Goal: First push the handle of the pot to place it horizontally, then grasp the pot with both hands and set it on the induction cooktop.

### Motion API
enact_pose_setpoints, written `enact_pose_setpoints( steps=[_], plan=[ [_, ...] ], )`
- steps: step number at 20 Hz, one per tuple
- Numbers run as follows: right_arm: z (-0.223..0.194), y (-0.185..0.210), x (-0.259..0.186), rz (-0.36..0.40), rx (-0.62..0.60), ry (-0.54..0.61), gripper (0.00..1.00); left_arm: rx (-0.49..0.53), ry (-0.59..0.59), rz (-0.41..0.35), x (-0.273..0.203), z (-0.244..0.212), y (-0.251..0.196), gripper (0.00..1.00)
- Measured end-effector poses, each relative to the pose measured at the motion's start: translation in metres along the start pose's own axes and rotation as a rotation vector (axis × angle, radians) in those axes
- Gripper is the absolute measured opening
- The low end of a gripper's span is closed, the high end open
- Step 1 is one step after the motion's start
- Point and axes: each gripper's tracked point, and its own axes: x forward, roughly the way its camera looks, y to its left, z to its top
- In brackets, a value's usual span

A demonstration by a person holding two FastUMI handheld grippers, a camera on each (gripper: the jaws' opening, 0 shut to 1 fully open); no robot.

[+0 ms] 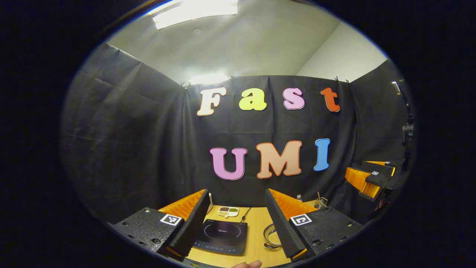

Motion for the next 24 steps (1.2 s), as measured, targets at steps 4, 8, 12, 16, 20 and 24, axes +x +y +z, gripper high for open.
enact_pose_setpoints(
  steps=[4,8,12,16,20,24],
  plan=[
    [-0.012,0.025,0.015,-0.006,-0.025,0.033,0.61,-0.024,0.008,-0.024,0.028,-0.010,0.019,0.90],
    [-0.032,0.063,0.033,-0.001,-0.053,0.089,0.35,0.032,-0.017,-0.060,0.050,-0.012,0.046,0.87],
    [-0.063,0.094,0.041,0.000,0.026,0.190,0.04,0.054,-0.031,-0.139,0.067,-0.022,0.059,0.87],
    [-0.088,0.093,0.047,-0.072,0.078,0.264,0.04,0.040,-0.020,-0.192,0.080,-0.040,0.067,0.87],
    [-0.136,0.097,0.051,-0.074,0.142,0.389,0.03,0.015,0.021,-0.178,0.094,-0.061,0.078,0.90],
    [-0.190,0.094,0.055,-0.063,0.159,0.499,0.02,0.018,0.086,-0.183,0.113,-0.088,0.073,0.90]
  ],
)
